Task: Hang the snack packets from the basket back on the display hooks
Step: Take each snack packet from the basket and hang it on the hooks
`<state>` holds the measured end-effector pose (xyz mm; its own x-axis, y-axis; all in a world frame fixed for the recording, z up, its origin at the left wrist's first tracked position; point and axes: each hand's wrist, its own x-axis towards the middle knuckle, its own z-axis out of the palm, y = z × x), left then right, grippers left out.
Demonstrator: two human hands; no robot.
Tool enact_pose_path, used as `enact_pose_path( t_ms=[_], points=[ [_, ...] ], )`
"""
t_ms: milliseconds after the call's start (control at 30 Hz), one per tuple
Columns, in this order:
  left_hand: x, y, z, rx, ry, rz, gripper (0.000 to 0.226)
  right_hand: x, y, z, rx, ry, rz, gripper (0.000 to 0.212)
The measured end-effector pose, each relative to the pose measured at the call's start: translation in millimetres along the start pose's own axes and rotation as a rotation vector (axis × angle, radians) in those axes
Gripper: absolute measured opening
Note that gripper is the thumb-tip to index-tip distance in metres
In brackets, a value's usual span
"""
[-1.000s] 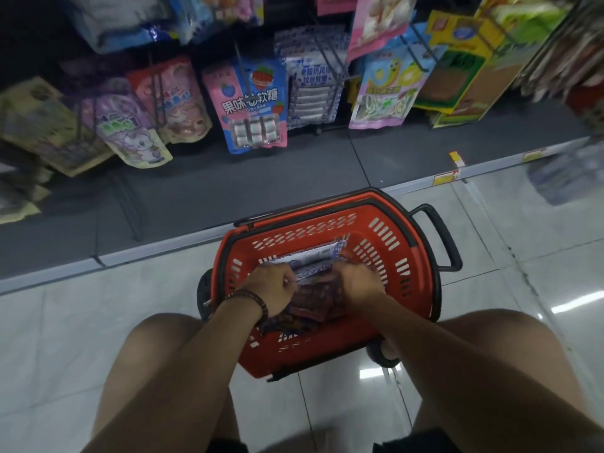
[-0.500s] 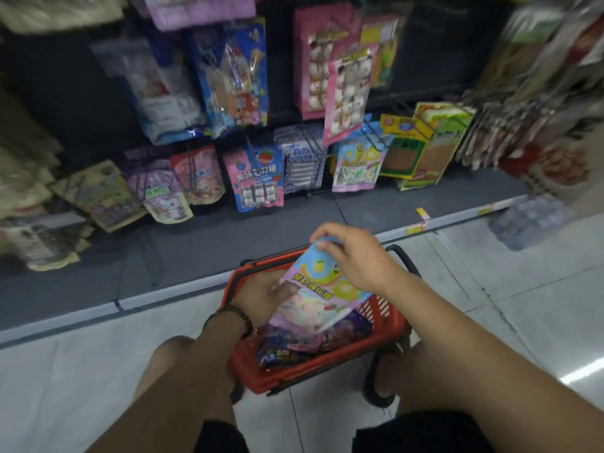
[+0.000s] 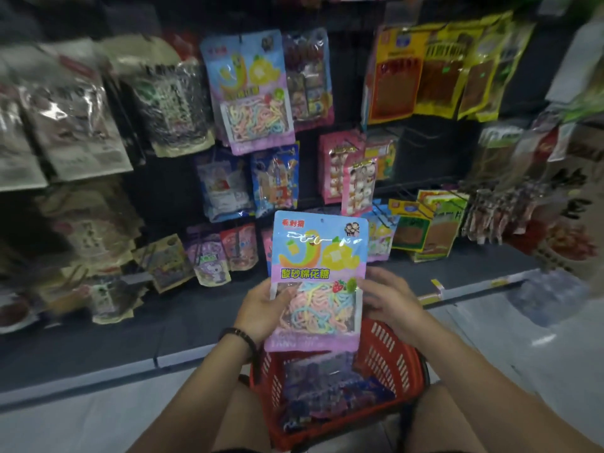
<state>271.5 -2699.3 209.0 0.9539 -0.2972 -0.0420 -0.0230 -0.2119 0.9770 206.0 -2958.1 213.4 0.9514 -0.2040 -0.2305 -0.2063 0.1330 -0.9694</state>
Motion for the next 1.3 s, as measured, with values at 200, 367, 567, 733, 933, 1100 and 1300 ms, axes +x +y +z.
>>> enact_pose_path(
  t_ms=[200, 367, 567, 733, 933, 1100, 1300],
  points=[
    [4, 42, -20, 0.022, 0.07, 0.043, 0.01, -1, -26, 30, -0.053, 0.054, -0.115, 0.014],
    [12, 80, -37, -0.035, 0.184, 0.081, 0.008, 4, -58, 46, -0.101, 0.044, -0.19, 0.01],
    [17, 109, -53, 0.009, 0.276, 0.074, 0.007, 7, -95, 61, -0.096, 0.031, -0.166, 0.011],
    [34, 139, -74, 0.045, 0.266, 0.121, 0.01, 18, -141, 67, -0.23, -0.004, -0.244, 0.029],
    [64, 174, -97, 0.118, 0.318, 0.174, 0.012, 40, -189, 81, -0.353, 0.013, -0.371, 0.041],
    [85, 200, -112, 0.294, 0.431, 0.162, 0.037, 61, -221, 93, -0.343, 0.016, -0.424, 0.005],
    [115, 218, -124, 0.23, 0.454, 0.229, 0.011, 98, -247, 110, -0.429, 0.136, -0.526, 0.008]
  ],
)
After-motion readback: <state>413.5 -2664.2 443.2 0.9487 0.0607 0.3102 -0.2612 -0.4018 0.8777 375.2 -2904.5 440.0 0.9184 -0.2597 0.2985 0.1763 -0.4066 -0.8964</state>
